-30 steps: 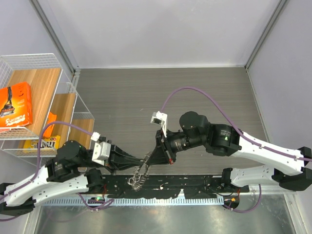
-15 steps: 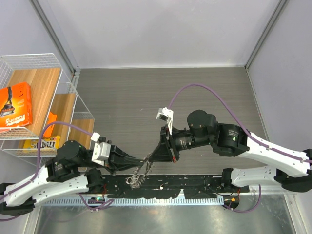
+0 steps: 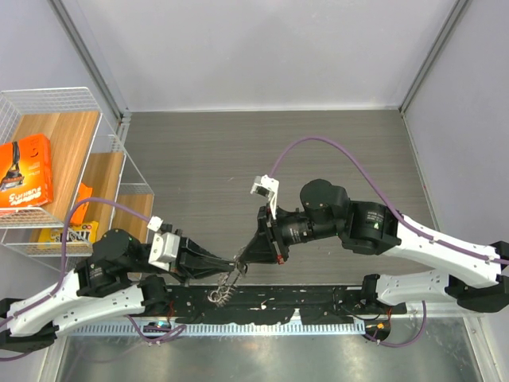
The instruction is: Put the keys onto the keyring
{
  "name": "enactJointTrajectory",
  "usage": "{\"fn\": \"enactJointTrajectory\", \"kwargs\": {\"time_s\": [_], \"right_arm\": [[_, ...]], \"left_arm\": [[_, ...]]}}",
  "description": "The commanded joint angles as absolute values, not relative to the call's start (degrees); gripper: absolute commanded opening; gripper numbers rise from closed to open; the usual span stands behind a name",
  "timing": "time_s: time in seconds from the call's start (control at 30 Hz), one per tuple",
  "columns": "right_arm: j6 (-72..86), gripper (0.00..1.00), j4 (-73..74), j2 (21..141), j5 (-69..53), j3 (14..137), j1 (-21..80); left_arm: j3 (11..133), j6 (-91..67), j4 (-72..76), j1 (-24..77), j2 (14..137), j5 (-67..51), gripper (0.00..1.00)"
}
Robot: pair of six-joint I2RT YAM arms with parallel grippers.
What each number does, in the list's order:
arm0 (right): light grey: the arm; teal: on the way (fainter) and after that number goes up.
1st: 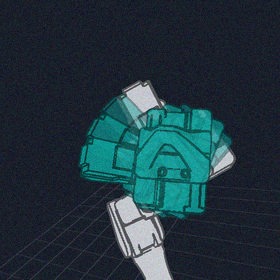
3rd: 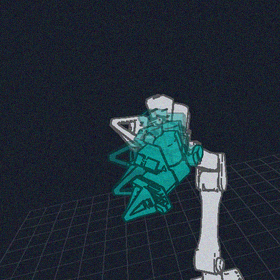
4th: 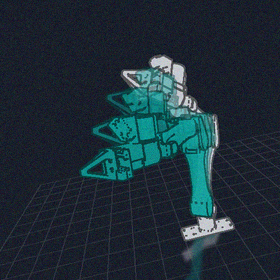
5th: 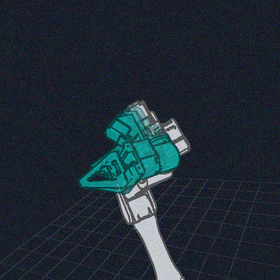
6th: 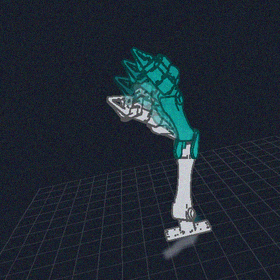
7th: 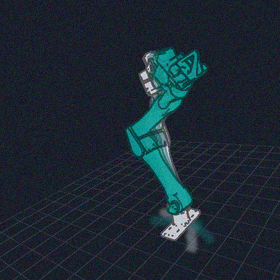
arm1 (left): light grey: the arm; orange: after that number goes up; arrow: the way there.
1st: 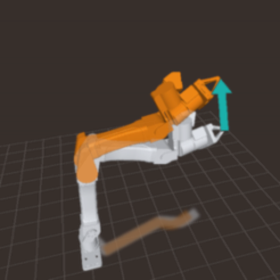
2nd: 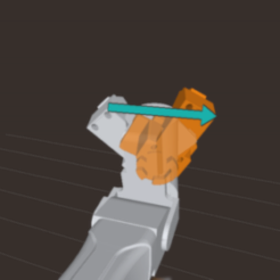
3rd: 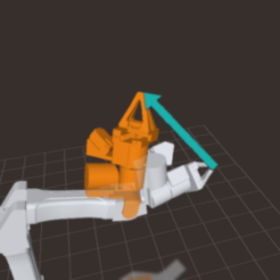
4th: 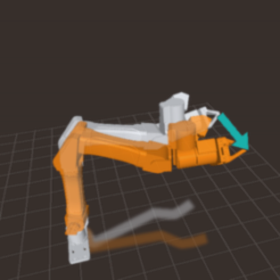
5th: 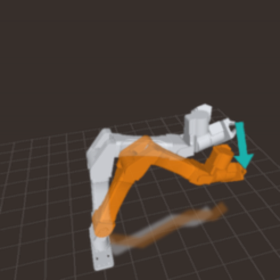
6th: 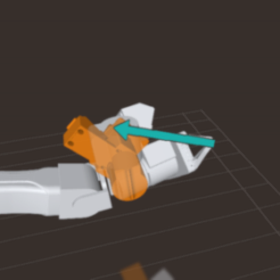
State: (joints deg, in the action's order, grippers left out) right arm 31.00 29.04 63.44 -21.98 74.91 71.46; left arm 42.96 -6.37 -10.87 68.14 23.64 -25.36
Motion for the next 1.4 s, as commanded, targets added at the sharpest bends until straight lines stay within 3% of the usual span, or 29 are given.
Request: {"fn": "enactJointTrajectory", "kwargs": {"time_s": [0.0,1.37], "right_arm": [[32.2,0.05,25.7,63.6,-22.9,76.2,71.7],[34.8,0.06,22.7,61.4,-24.2,76.5,73.1]], "left_arm": [[45.3,-6.0,-5.7,68.0,24.0,-25.9,0.0],[44.2,-5.5,-6.2,68.0,22.6,-23.2,0.0]]}}
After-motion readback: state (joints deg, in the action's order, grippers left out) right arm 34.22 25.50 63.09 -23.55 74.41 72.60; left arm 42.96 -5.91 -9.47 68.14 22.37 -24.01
